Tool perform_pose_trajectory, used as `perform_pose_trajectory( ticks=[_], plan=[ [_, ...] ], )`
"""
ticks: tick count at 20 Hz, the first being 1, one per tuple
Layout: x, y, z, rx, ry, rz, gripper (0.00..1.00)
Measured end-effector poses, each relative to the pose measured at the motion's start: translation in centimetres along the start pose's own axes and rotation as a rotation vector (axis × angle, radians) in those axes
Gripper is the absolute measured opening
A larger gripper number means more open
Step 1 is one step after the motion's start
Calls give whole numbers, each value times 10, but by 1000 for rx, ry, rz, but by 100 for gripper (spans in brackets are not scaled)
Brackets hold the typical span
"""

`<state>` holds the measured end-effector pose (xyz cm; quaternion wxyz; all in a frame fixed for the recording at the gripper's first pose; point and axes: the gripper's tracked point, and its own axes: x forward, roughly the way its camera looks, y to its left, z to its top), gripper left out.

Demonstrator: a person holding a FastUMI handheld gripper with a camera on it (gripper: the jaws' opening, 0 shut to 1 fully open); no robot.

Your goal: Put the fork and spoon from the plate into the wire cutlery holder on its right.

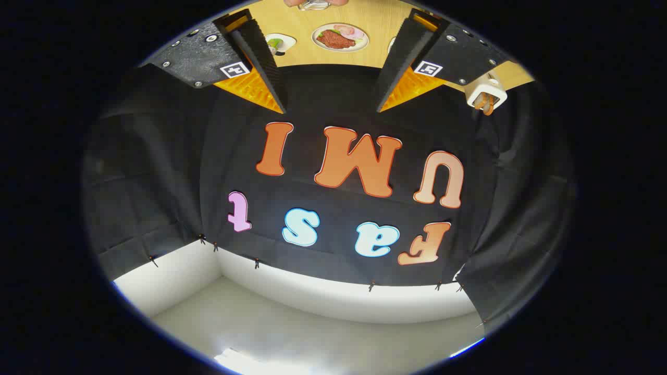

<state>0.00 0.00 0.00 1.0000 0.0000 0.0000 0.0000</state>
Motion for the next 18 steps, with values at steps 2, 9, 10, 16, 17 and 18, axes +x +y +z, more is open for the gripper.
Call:
perform_pose_trajectory(
  ticks=[2, 9, 10, 16, 17, 18],
  plan=[
    [7, -3, 7, 11, -17, 18, 98],
    [20, -12, 17, 31, -63, 40, 98],
    [21, -12, 18, 30, -66, 43, 98],
    [27, 2, 10, 41, -33, 72, 98],
    [28, 10, 5, 36, -10, 94, 98],
    [27, 15, -6, 28, 25, 109, 98]
  ],
)
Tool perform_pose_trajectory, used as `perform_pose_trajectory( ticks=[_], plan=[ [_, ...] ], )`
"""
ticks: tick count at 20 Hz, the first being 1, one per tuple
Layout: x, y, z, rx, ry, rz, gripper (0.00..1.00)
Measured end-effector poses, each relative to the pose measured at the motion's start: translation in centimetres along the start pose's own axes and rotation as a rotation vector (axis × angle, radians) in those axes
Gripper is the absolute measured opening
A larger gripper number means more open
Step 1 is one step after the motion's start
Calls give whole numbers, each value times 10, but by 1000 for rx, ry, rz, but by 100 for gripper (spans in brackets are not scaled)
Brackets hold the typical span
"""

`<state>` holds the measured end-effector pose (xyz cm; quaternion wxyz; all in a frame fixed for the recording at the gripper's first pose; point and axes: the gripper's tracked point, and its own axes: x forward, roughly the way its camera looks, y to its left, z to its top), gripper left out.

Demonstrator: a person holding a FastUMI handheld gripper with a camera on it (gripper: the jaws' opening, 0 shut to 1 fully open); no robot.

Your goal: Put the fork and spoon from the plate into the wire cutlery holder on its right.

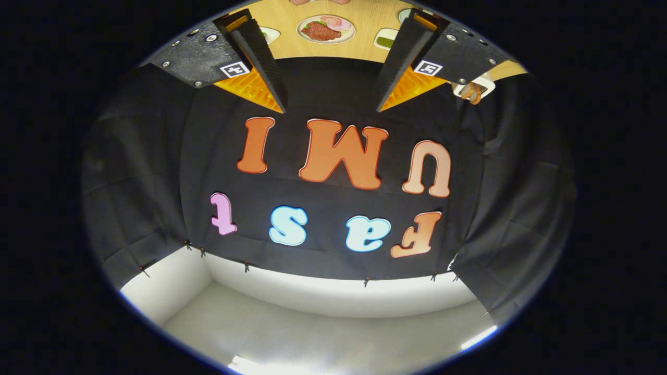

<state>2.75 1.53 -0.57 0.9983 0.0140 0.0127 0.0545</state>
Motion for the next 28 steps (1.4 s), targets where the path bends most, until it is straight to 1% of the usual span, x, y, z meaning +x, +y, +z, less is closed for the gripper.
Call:
perform_pose_trajectory(
  ticks=[3, 8, 10, 14, 19, 21, 25, 27, 28],
  plan=[
    [3, 19, -31, -2, 120, 53, 98],
    [14, 66, -61, 12, 230, 163, 98],
    [20, 87, -80, 15, 303, 207, 97],
    [22, 134, -121, 62, 490, 312, 97],
    [17, 177, -183, 103, 757, 388, 96],
    [13, 191, -205, 100, 853, 415, 95],
    [-5, 208, -249, 54, 1038, 451, 91],
    [-9, 218, -268, 49, 1099, 470, 85],
    [-11, 221, -277, 51, 1131, 477, 80]
  ],
)
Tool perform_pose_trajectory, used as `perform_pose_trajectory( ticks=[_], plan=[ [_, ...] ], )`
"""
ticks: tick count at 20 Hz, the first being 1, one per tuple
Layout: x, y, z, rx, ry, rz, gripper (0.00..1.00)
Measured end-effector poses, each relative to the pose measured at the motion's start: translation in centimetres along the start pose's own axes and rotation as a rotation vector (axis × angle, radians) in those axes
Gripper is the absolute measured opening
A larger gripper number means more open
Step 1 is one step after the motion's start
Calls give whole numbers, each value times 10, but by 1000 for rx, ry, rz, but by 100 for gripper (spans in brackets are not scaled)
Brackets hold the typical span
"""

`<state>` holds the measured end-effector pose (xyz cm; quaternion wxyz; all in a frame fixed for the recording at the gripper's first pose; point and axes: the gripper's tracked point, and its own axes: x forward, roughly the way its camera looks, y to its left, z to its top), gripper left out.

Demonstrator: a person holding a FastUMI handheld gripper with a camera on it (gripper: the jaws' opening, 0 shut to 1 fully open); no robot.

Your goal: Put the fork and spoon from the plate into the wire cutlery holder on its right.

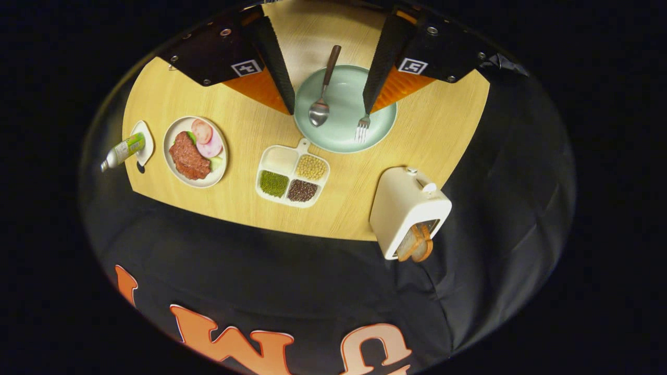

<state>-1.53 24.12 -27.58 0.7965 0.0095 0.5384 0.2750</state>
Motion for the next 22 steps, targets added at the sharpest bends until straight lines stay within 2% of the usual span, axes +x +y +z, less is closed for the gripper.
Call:
perform_pose_trajectory(
  ticks=[6, 8, 13, 17, 21, 22],
  plan=[
    [55, 7, -54, 53, 276, 20, 72],
    [67, 11, -64, 87, 318, 27, 66],
    [94, 0, -84, 34, 385, -35, 61],
    [113, -3, -101, 33, 424, -72, 48],
    [121, -8, -113, 58, 445, -95, 27],
    [118, -7, -113, 76, 449, -96, 19]
  ],
)
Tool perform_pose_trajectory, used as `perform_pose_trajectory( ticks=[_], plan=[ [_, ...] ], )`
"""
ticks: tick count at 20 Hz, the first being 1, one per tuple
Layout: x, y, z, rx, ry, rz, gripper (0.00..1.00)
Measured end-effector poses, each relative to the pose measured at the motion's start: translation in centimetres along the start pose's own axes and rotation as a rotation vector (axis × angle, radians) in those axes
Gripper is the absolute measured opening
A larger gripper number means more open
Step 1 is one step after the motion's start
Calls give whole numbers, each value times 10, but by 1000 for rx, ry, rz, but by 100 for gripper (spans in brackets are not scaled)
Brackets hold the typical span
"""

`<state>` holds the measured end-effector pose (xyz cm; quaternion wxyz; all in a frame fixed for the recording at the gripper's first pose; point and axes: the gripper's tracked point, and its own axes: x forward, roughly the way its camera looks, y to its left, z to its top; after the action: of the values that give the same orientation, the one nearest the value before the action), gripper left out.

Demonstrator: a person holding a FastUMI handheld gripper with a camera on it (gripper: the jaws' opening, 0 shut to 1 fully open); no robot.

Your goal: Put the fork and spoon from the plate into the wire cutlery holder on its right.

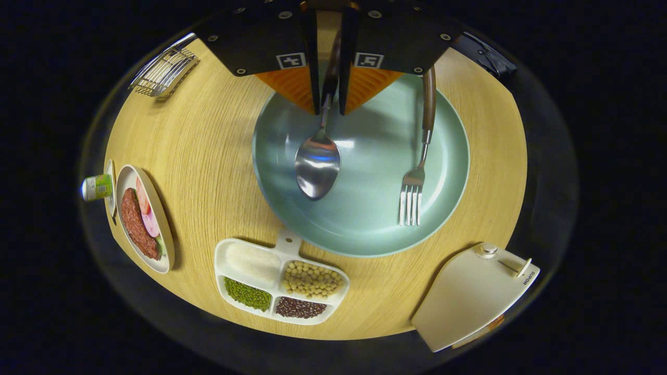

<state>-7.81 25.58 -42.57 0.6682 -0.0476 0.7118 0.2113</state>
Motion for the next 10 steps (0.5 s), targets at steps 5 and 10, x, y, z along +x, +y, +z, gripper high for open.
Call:
perform_pose_trajectory(
  ticks=[5, 10],
  plan=[
    [0, 4, 0, 67, -3, 61, 6],
    [-27, -2, 11, 72, -121, 91, 4]
  ],
)
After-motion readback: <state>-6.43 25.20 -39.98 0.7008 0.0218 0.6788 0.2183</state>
